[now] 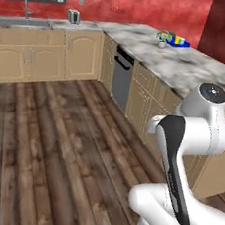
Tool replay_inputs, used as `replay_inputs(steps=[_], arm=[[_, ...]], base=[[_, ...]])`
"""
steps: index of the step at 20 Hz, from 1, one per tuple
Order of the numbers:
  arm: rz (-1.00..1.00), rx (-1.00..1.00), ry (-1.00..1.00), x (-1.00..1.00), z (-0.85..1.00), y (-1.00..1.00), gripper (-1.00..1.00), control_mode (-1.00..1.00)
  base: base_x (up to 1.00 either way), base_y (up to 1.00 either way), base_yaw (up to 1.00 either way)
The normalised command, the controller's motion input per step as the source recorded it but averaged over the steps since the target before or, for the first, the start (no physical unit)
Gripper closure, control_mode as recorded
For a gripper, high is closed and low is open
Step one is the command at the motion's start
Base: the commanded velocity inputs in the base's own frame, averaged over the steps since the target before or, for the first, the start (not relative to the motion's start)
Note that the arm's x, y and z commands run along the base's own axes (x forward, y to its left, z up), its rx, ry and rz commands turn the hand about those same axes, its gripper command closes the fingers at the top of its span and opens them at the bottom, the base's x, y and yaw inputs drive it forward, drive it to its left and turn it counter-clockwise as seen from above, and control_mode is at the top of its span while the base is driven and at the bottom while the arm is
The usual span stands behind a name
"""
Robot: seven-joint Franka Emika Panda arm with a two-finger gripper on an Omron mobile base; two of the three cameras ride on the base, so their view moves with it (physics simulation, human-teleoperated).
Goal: There is a tray on the dining counter. Grab the cup, mug, and pitcher and place them on the tray. The pitcher may be placed next to the tray if it cannot fit the tray.
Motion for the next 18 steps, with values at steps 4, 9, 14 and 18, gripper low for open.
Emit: replay_inputs(steps=[4,9,14,18], arm=[[0.0,0.0,0.0,0.0,0.0,0.0,-1.0,1.0],[0.0,0.0,0.0,0.0,0.0,0.0,-1.0,1.0],[0.0,0.0,0.0,0.0,0.0,0.0,-1.0,1.0],[0.0,0.0,0.0,0.0,0.0,0.0,-1.0,1.0]], base=[[1.0,0.14,-0.21],[1.0,0.13,-0.1],[1.0,0.33,0.01],[1.0,0.32,0.03]])
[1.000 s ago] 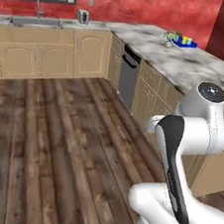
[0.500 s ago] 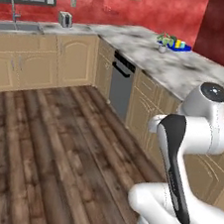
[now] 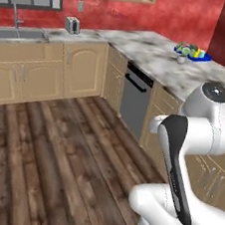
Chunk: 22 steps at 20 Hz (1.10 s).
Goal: There is a tray on the dining counter. Grab the cup, mug, and pitcher and place them on the tray. The pitcher may be placed next to the tray if it cannot fit the tray.
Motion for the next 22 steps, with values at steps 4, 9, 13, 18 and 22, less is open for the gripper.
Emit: replay_inputs(steps=[4,9,13,18,22], arm=[[0.0,0.0,0.0,0.0,0.0,0.0,-1.0,1.0],[0.0,0.0,0.0,0.0,0.0,0.0,-1.0,1.0],[0.0,0.0,0.0,0.0,0.0,0.0,-1.0,1.0],[0.0,0.0,0.0,0.0,0.0,0.0,-1.0,1.0],[0.0,0.0,0.0,0.0,0.0,0.0,-1.0,1.0]], base=[[1.0,0.28,0.05],[1.0,0.25,0.07],[1.0,0.2,0.08],[1.0,0.09,0.13],[0.99,0.0,0.42]])
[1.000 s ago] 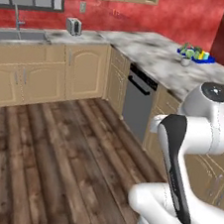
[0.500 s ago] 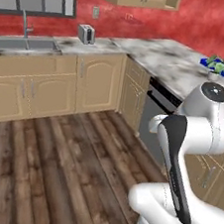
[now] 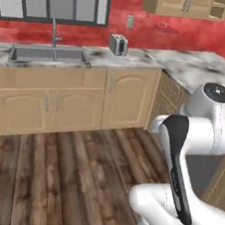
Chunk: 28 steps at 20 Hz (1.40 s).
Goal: There is a tray on the dining counter. Grab the cup, mug, and pitcher and place them on the tray. The pitcher may be placed next to the tray if it cannot fit the tray.
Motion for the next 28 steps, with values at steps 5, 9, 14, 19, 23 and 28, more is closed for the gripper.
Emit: replay_inputs(steps=[5,9,14,19,23,28], arm=[[0.0,0.0,0.0,0.0,0.0,0.0,-1.0,1.0],[0.0,0.0,0.0,0.0,0.0,0.0,-1.0,1.0],[0.0,0.0,0.0,0.0,0.0,0.0,-1.0,1.0],[0.0,0.0,0.0,0.0,0.0,0.0,-1.0,1.0],[0.0,0.0,0.0,0.0,0.0,0.0,-1.0,1.0],[0.0,0.0,0.0,0.0,0.0,0.0,-1.0,1.0]], base=[[0.93,0.0,0.68],[0.77,0.0,0.79],[0.69,0.0,0.78],[0.71,0.0,0.69],[0.68,0.0,0.63],[0.66,0.0,0.6]])
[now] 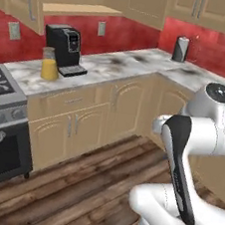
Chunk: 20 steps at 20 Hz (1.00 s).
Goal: There is a tray on the dining counter. Grab the cup, mug, and pitcher and place them on the tray. The pitcher may be placed next to the tray if it cannot fit the tray.
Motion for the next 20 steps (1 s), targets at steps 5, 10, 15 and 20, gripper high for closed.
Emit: replay_inputs(steps=[5,10,15,20], arm=[[0.0,0.0,0.0,0.0,0.0,0.0,-1.0,1.0],[0.0,0.0,0.0,0.0,0.0,0.0,-1.0,1.0],[0.0,0.0,0.0,0.0,0.0,0.0,-1.0,1.0],[0.0,0.0,0.0,0.0,0.0,0.0,-1.0,1.0]], base=[[0.76,0.0,0.56],[0.81,-0.11,0.35],[0.65,-0.43,0.1],[0.64,-0.37,0.09]])
